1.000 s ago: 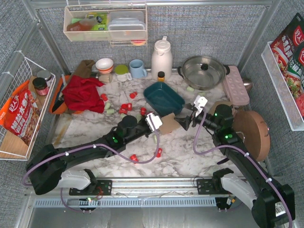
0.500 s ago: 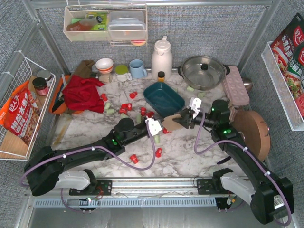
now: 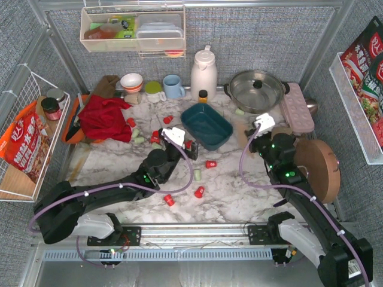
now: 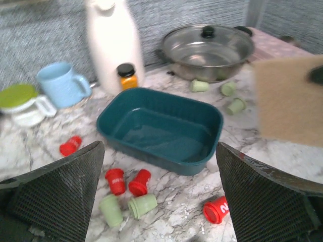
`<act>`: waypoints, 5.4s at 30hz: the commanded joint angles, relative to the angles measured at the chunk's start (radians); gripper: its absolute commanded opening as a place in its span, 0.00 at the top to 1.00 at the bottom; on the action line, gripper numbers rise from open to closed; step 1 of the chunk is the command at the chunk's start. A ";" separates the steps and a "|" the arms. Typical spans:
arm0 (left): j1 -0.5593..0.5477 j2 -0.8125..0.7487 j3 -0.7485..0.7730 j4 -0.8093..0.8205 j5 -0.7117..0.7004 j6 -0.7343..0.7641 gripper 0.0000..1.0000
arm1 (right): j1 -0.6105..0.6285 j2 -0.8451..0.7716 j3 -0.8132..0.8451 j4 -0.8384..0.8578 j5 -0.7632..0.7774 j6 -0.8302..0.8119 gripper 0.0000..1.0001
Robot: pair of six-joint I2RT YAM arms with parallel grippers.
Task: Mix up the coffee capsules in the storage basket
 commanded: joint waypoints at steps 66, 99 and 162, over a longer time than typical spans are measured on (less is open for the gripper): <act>0.179 0.744 0.681 -0.642 -0.029 -0.699 0.33 | 0.080 0.087 0.186 -0.393 0.491 0.486 0.01; 0.181 0.748 0.724 -0.753 -0.033 -0.629 0.69 | 0.090 0.086 0.174 -0.396 0.453 0.492 0.01; 0.195 0.779 0.784 -0.914 -0.202 -0.729 0.67 | 0.113 0.247 0.212 -0.407 0.431 0.479 0.01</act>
